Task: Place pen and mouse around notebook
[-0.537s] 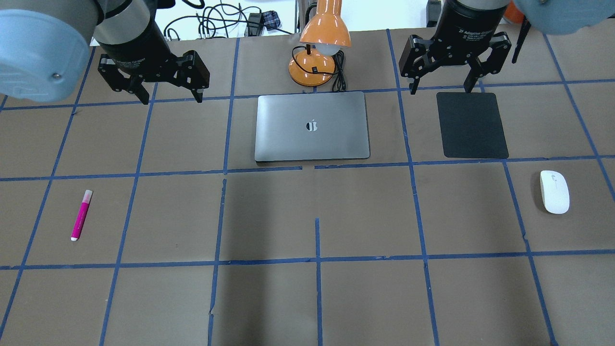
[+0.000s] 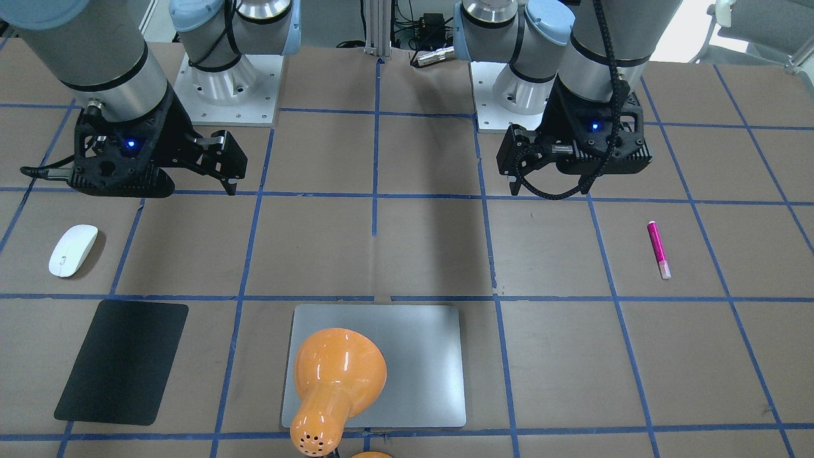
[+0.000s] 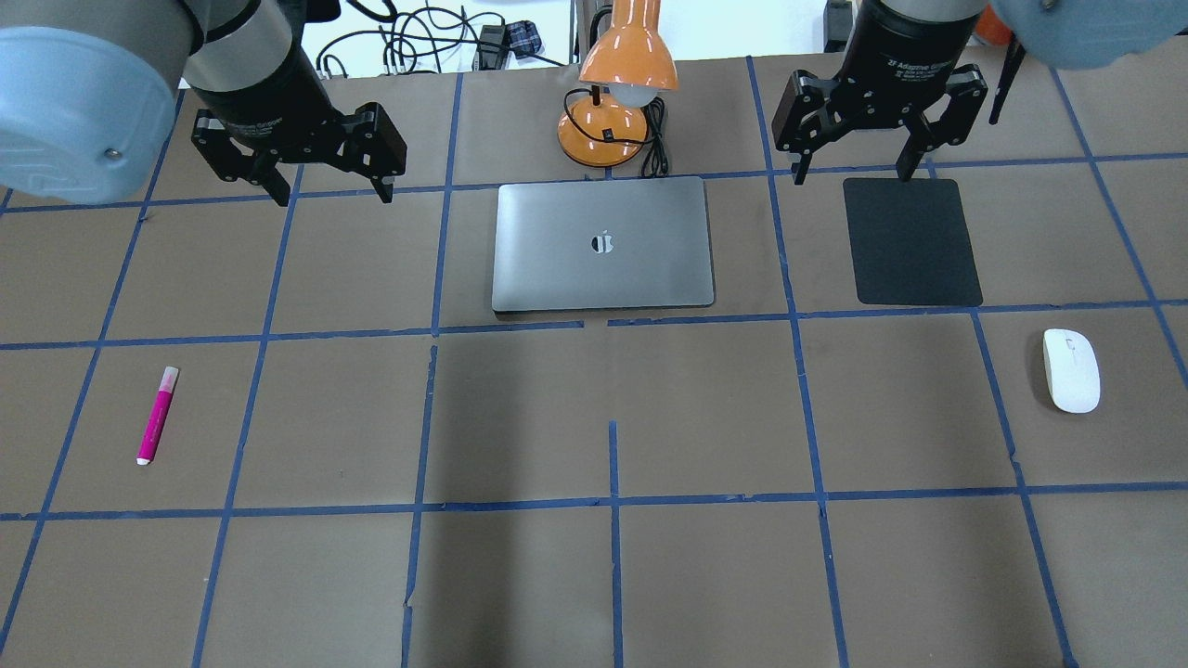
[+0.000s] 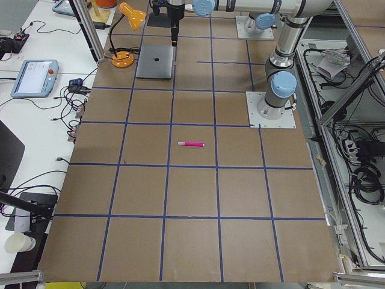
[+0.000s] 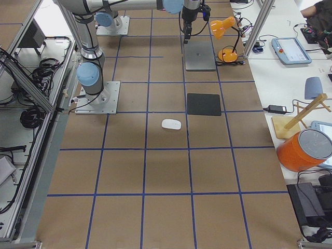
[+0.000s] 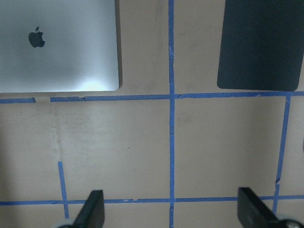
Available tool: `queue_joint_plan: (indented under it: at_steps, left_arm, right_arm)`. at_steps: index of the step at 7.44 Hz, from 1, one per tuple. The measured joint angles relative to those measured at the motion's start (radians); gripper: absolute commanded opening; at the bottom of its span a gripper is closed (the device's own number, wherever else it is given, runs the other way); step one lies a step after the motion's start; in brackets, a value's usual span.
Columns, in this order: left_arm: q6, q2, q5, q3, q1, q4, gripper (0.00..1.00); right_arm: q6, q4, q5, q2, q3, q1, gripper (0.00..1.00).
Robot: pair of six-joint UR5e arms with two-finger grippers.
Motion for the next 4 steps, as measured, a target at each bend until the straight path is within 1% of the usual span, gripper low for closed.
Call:
queue_joint_plan:
  at_steps: [1, 2, 3, 4]
  left_arm:
    - [0.008, 0.001, 0.004, -0.005, 0.008, 0.003, 1.00]
    - [0.028, 0.006, 0.004, -0.008, 0.034, 0.003, 1.00]
    - [0.073, 0.010, 0.002, -0.009, 0.079, 0.000, 1.00]
    - [0.146, 0.010, 0.002, -0.014, 0.147, -0.005, 1.00]
  right_arm:
    - [-0.036, 0.000, -0.011, 0.010, 0.011, -0.037, 0.95]
    - [-0.096, -0.016, -0.024, 0.020, 0.040, -0.108, 0.99]
    - [-0.185, -0.083, -0.031, 0.030, 0.096, -0.193, 1.00]
    - [-0.279, -0.193, -0.035, 0.039, 0.174, -0.275, 1.00]
